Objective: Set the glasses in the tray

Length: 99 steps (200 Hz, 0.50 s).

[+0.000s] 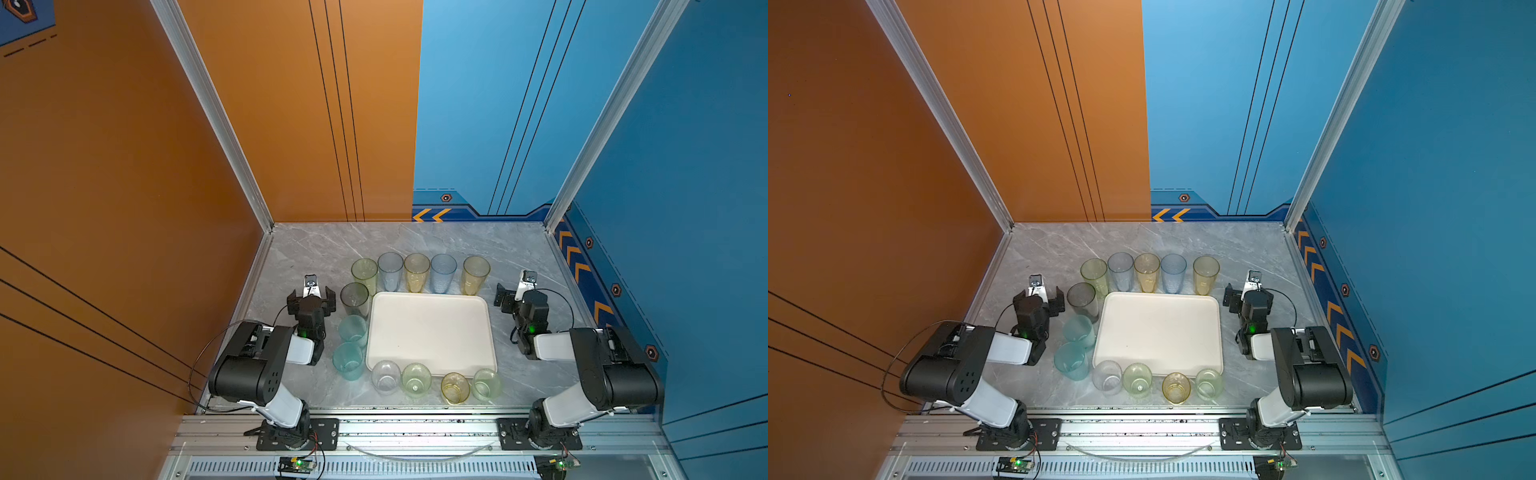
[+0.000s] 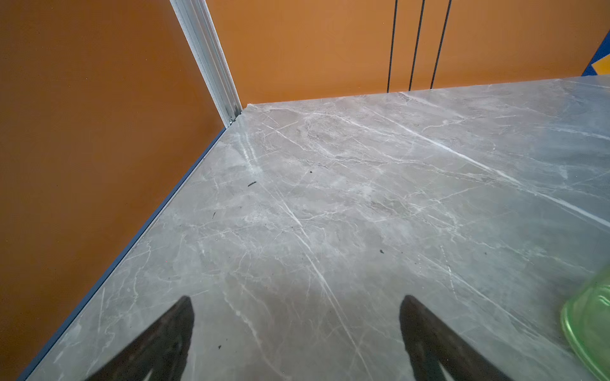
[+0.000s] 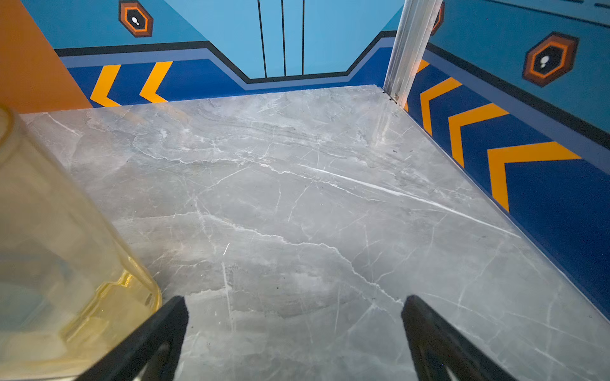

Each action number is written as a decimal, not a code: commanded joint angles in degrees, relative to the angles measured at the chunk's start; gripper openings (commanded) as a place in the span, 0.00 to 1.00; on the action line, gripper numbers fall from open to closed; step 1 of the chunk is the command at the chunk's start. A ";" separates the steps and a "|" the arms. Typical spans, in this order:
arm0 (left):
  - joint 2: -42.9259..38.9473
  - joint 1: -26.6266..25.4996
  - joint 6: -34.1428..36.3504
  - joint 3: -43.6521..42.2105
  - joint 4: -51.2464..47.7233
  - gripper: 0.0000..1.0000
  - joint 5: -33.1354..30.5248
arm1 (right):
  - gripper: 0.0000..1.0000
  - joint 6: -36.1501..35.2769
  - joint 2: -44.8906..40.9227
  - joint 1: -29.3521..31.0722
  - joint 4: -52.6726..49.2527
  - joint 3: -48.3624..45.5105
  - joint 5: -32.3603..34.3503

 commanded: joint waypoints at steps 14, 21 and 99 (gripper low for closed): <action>0.12 0.05 0.25 0.60 0.64 0.98 0.70 | 1.00 -0.58 0.26 0.27 0.35 0.62 1.02; 0.12 0.02 0.25 0.64 0.64 0.98 0.71 | 1.00 -0.64 0.24 0.37 0.35 0.63 1.05; 0.12 0.02 0.29 0.67 0.64 0.98 0.72 | 1.00 -0.61 0.25 0.33 0.35 0.63 1.04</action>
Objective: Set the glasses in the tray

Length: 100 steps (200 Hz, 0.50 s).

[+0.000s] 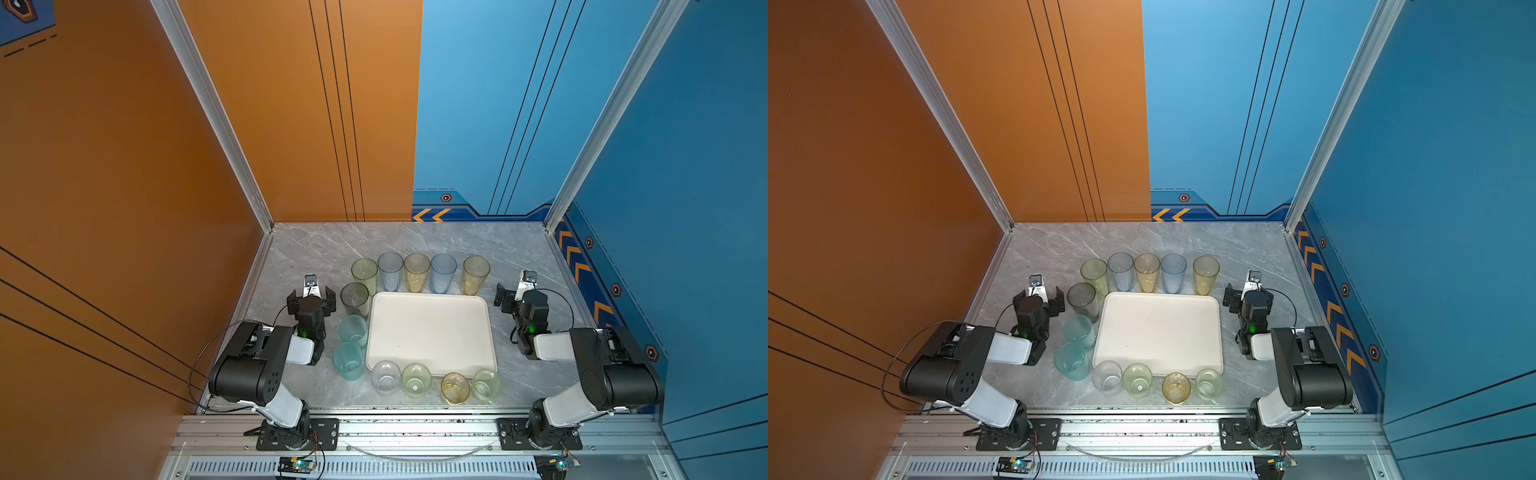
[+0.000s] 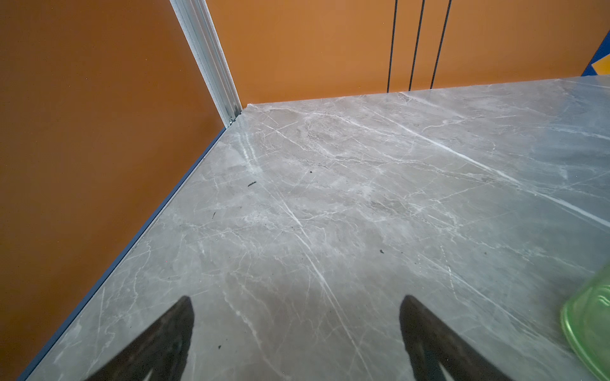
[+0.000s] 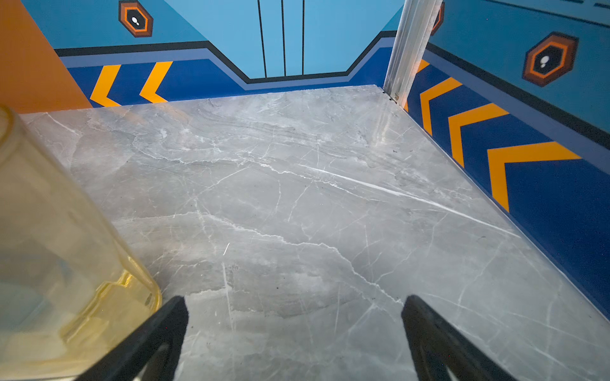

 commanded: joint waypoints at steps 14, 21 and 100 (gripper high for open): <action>0.12 0.02 0.24 0.68 0.64 0.98 0.74 | 1.00 -0.56 0.24 0.31 0.35 0.55 1.03; 0.13 0.02 0.29 0.61 0.64 0.98 0.73 | 1.00 -0.60 0.26 0.33 0.36 0.61 1.07; -0.08 0.75 -0.16 1.18 -0.87 0.98 2.36 | 1.00 -0.59 0.25 0.29 0.28 0.63 0.97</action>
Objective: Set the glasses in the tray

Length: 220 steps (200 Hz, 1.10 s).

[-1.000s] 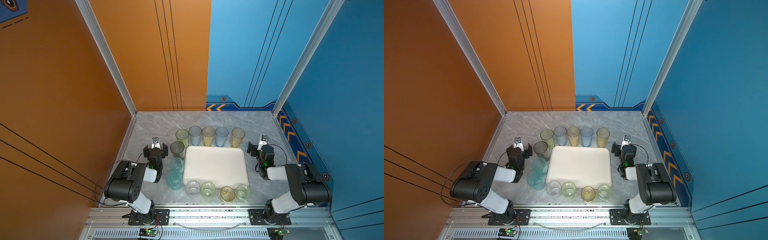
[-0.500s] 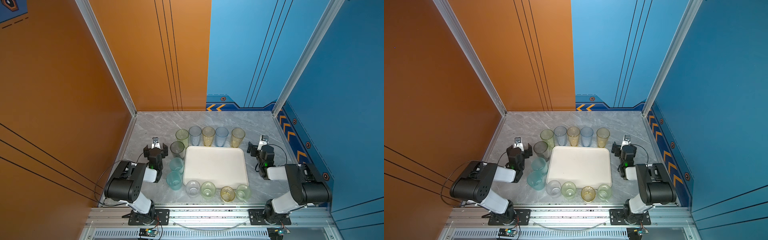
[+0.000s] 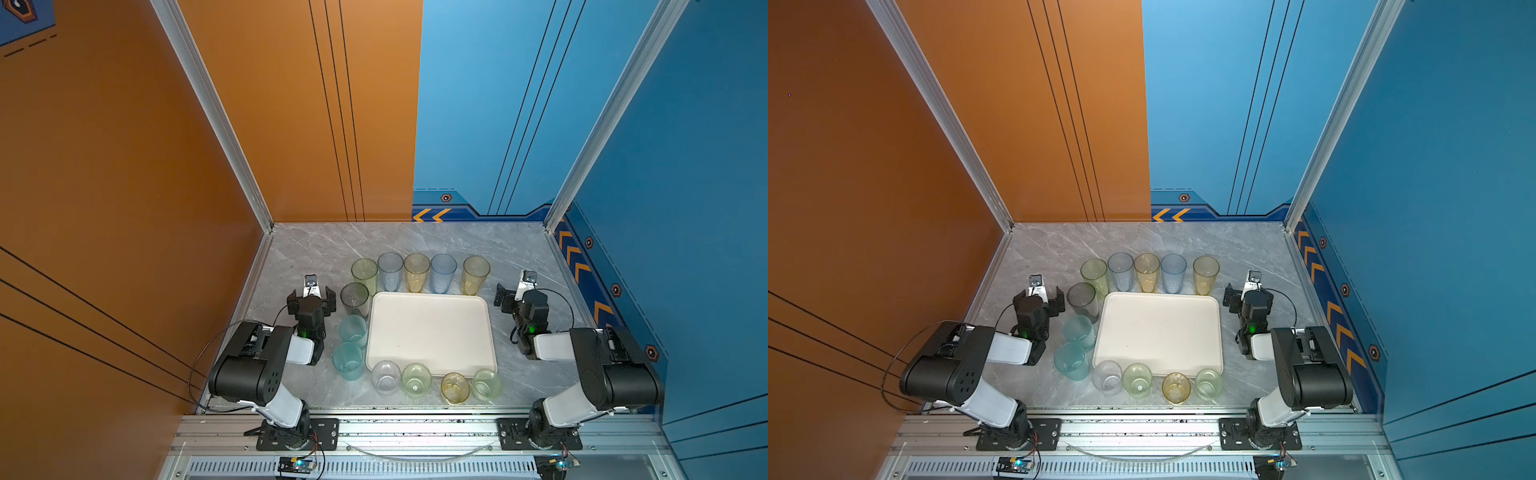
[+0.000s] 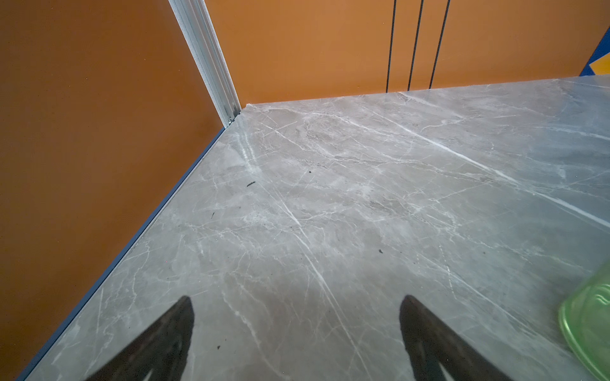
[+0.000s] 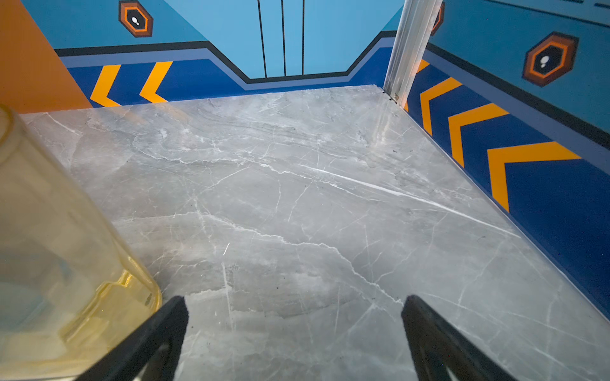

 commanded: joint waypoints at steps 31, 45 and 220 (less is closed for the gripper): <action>-0.58 2.60 -1.17 2.29 -3.91 0.95 6.26 | 1.00 -0.64 0.26 0.31 0.27 0.74 0.97; -0.71 3.48 -1.73 2.69 -4.96 0.78 8.09 | 0.96 -0.58 0.26 0.31 0.27 0.64 1.00; -46.56 -6.77 -11.91 20.28 -70.30 0.41 -4.96 | 0.38 14.56 -27.33 -5.56 -60.31 21.79 -5.18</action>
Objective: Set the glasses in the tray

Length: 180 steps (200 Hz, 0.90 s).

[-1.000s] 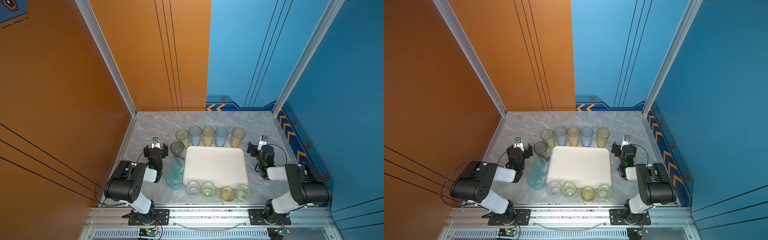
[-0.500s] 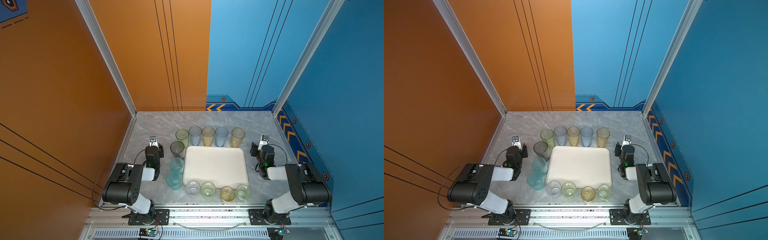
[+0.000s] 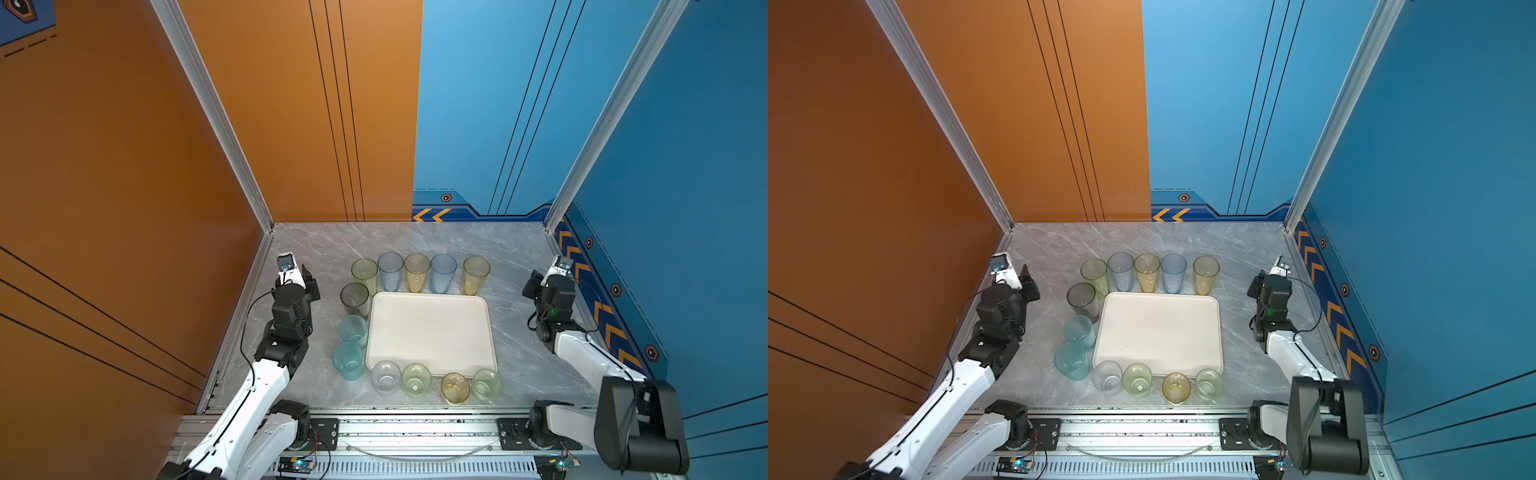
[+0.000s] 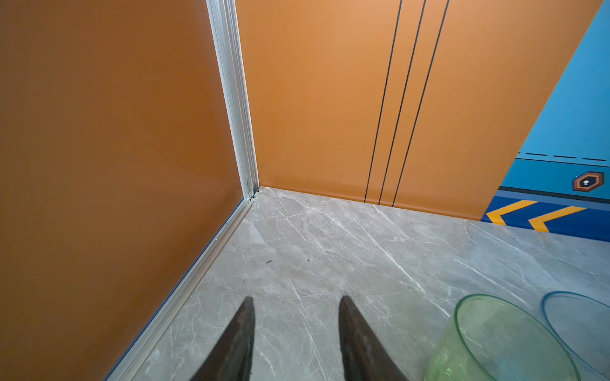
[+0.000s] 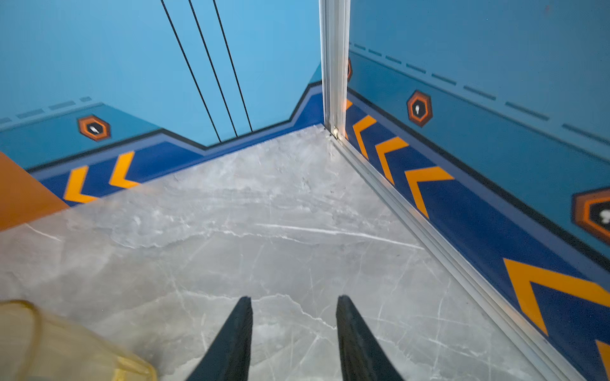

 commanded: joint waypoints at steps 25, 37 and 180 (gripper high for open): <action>-3.33 -3.98 -6.20 7.28 -26.74 0.40 1.81 | 0.34 6.44 -9.91 4.69 -50.82 17.07 -9.55; -3.35 -5.32 -6.58 8.86 -28.97 0.40 1.82 | 0.33 7.79 -12.27 8.14 -60.46 19.70 -8.64; 9.31 -7.57 -6.85 20.14 -35.04 0.40 10.20 | 0.19 40.64 -18.53 51.02 -97.66 15.47 0.02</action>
